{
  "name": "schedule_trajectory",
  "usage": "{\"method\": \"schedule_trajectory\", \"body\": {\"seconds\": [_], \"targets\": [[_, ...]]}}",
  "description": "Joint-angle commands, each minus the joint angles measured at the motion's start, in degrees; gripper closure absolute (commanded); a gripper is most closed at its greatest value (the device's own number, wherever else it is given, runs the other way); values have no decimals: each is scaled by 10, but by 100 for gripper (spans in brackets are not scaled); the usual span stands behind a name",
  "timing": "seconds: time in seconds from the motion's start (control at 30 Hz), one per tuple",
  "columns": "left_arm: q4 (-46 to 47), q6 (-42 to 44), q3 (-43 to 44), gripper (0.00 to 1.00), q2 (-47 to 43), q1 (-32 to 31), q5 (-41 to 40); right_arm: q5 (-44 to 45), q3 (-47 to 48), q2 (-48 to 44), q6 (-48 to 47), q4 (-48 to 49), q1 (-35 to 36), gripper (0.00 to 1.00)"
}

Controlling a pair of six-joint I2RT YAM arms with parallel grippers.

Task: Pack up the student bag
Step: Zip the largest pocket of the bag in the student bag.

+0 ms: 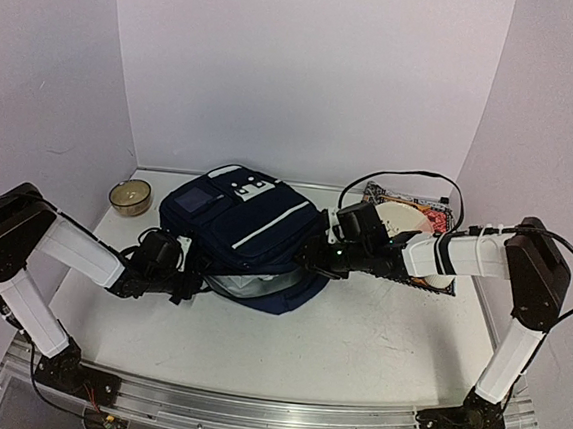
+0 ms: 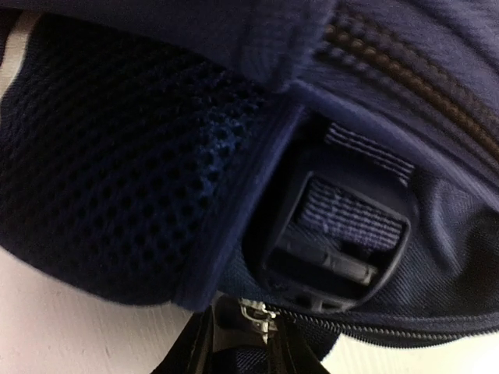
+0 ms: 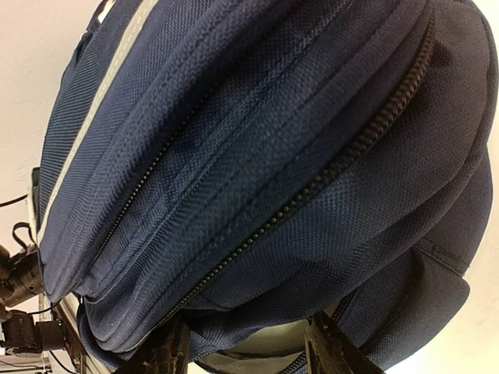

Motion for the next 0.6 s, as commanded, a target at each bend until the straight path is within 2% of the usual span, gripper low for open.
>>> {"method": "schedule_trajectory", "body": {"seconds": [0.0,0.17,0.4,0.57], "targets": [[24,13,23,76,14,6,0,-15,1,-30,-11,33,2,49],[42,24,31,80,22,6,28,-21,4,-23,-11,38,2,49],[42,-4,6,100,-15,6,104,-31,3,-16,0,50,2,50],[41,-46,-37,100,-70,6,136,-31,8,-4,2,59,2,59]]}}
